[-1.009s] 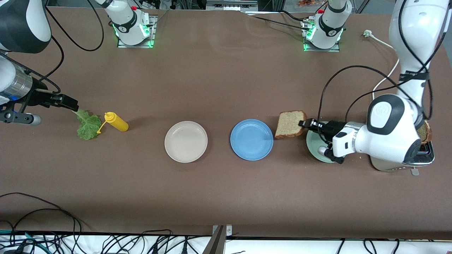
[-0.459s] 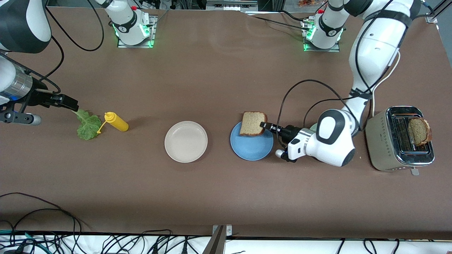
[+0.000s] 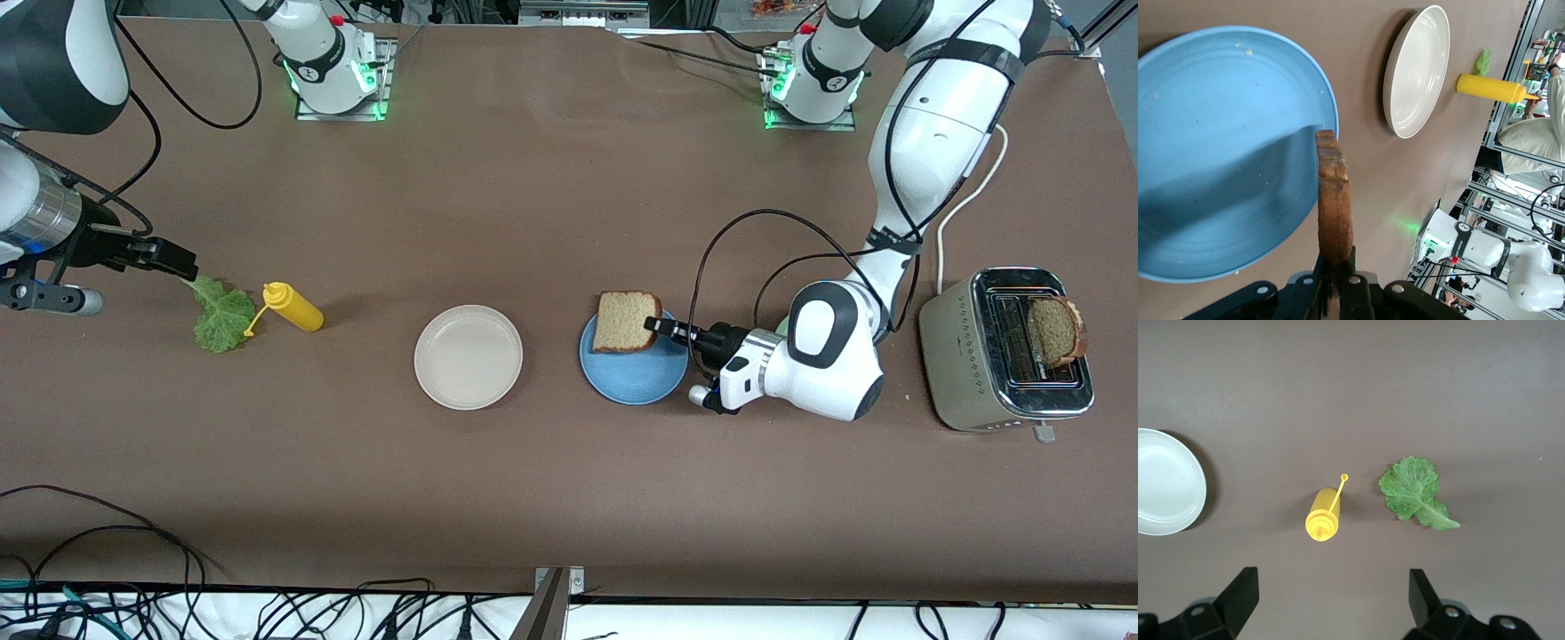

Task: Make sandwich in blue plate with both arms
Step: 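Carry the bread to the blue plate and release it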

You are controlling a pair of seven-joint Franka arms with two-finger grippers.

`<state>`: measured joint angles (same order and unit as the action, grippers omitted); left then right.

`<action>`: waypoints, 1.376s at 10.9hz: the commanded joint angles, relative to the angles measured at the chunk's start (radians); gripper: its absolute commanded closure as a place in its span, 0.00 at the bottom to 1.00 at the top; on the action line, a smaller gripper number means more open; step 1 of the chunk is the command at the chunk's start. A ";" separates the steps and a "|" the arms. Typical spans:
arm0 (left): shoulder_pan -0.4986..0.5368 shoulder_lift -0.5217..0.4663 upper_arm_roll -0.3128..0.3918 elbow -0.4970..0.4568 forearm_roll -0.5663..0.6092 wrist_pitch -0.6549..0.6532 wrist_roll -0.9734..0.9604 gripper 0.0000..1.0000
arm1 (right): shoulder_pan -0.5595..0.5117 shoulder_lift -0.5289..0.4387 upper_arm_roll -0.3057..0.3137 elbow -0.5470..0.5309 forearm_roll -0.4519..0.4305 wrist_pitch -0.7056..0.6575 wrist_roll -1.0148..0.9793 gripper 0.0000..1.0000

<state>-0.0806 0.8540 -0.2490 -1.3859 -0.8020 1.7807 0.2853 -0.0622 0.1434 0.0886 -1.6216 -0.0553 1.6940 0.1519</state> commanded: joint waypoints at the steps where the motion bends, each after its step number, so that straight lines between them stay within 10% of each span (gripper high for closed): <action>1: 0.001 0.043 0.008 0.011 -0.071 0.005 0.090 1.00 | -0.007 -0.007 0.008 -0.001 -0.011 -0.004 -0.006 0.00; 7: 0.008 0.053 0.010 0.015 -0.072 0.040 0.173 1.00 | -0.007 -0.007 0.008 -0.001 -0.011 -0.004 -0.006 0.00; 8: 0.009 0.053 0.013 0.015 -0.071 0.039 0.193 0.92 | -0.007 -0.007 0.008 -0.001 -0.011 -0.004 -0.006 0.00; 10: 0.018 0.050 0.016 0.015 -0.060 0.039 0.215 0.00 | -0.007 -0.007 0.008 -0.001 -0.011 -0.004 -0.006 0.00; 15: 0.064 0.014 0.017 0.018 0.019 0.035 0.319 0.00 | -0.007 -0.007 0.008 -0.001 -0.011 -0.004 -0.006 0.00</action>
<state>-0.0284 0.8994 -0.2340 -1.3776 -0.8356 1.8224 0.5778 -0.0622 0.1434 0.0885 -1.6216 -0.0553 1.6940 0.1519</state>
